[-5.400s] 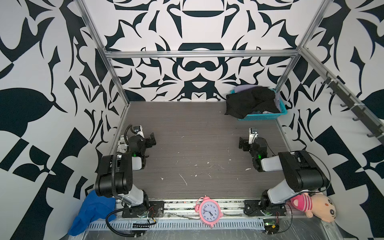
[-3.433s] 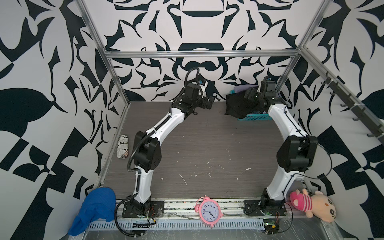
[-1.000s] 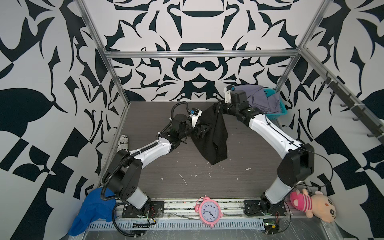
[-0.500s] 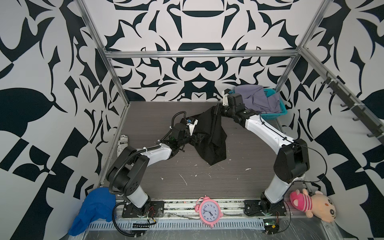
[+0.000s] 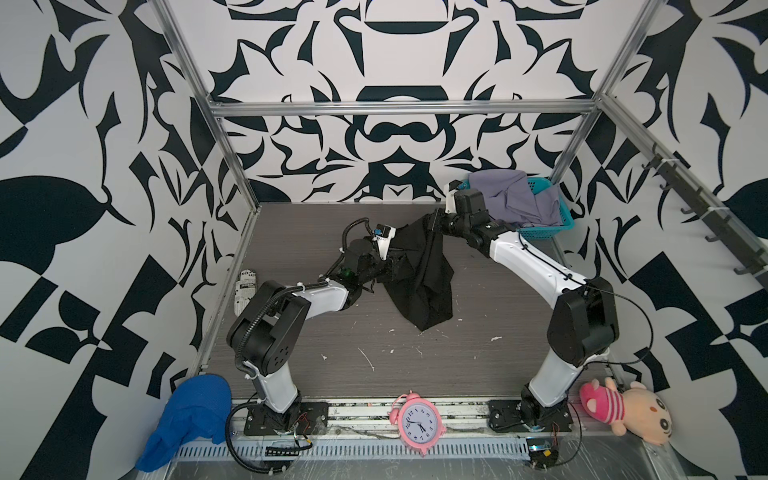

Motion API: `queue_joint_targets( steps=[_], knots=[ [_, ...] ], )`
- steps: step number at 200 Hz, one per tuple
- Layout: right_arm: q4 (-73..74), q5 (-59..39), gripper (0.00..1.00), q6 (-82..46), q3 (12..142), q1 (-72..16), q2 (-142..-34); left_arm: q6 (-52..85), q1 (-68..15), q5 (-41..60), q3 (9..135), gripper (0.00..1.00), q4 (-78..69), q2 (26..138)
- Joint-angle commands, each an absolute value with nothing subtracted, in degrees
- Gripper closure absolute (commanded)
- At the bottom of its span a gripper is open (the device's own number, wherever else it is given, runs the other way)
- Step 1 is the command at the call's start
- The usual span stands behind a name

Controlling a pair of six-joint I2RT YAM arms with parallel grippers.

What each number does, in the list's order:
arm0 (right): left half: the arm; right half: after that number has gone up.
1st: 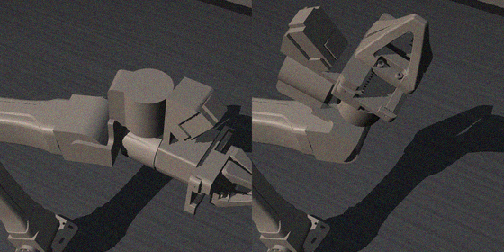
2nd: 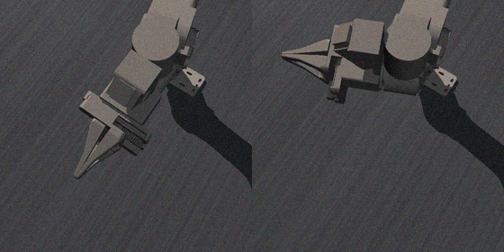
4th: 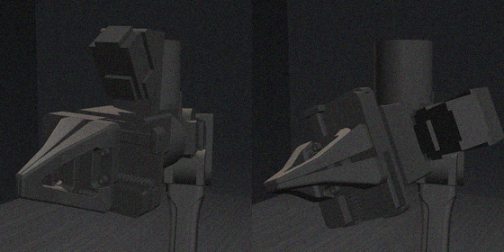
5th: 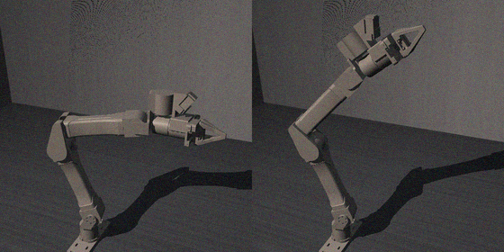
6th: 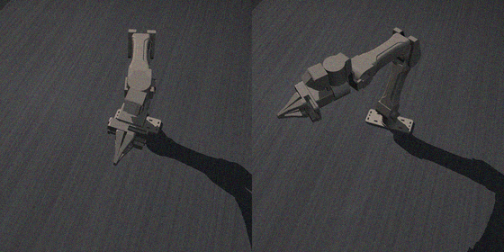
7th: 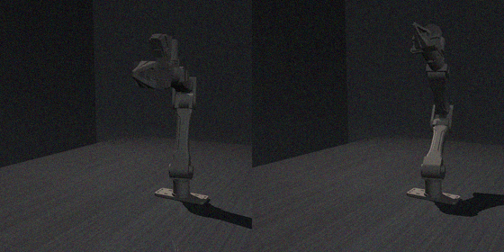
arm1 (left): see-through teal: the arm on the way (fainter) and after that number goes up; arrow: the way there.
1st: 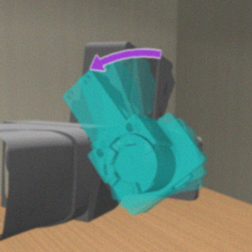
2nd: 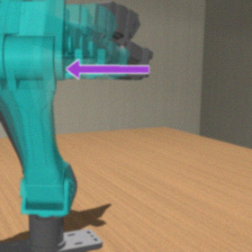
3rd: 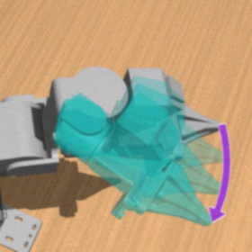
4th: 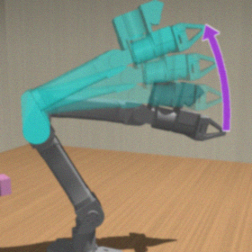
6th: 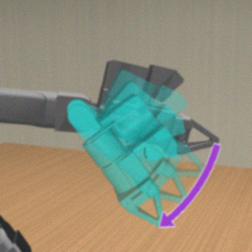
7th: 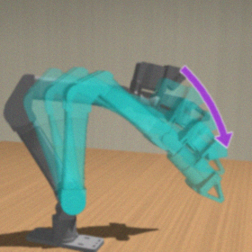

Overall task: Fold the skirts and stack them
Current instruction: 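Grasp the hanging skirt edge with the left gripper while the right holds it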

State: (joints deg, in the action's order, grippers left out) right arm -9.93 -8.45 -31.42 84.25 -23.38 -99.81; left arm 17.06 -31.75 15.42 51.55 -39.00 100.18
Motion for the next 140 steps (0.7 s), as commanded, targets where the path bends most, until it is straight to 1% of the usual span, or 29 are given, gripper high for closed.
queue_joint_targets(
  steps=[1,7,25,36,55,81,111,140],
  knots=[
    [-6.8,-7.7,1.0,-31.9,83.7,-23.5,-98.6,19.7,-30.2,17.9,53.7,0.85,-42.8,101.2],
    [-6.8,-7.8,1.0,-32.0,83.6,-23.5,-98.6,19.9,-29.9,17.4,53.7,0.87,-42.9,101.1],
    [-6.2,-7.9,1.0,-32.2,82.9,-23.5,-98.2,19.8,-29.4,15.4,53.7,1.0,-41.7,100.2],
    [-5.7,-7.8,1.0,-32.2,82.1,-23.5,-97.7,19.4,-29.4,12.7,53.7,1.0,-40.2,99.4],
    [-6.0,-7.3,0.99,-31.5,81.9,-23.4,-97.2,18.0,-29.4,11.0,53.2,1.0,-39.8,98.4],
    [-6.1,-7.9,0.87,-30.8,82.6,-23.4,-97.6,17.8,-29.3,8.9,52.9,1.0,-37.4,97.0],
    [-7.4,-8.1,0.68,-30.2,84.4,-22.9,-98.2,16.8,-29.3,5.5,50.3,1.0,-37.2,94.4],
    [-9.2,-7.8,0.59,-29.7,85.0,-22.1,-97.4,14.2,-29.1,4.7,49.7,1.0,-34.8,93.1]
  ],
)
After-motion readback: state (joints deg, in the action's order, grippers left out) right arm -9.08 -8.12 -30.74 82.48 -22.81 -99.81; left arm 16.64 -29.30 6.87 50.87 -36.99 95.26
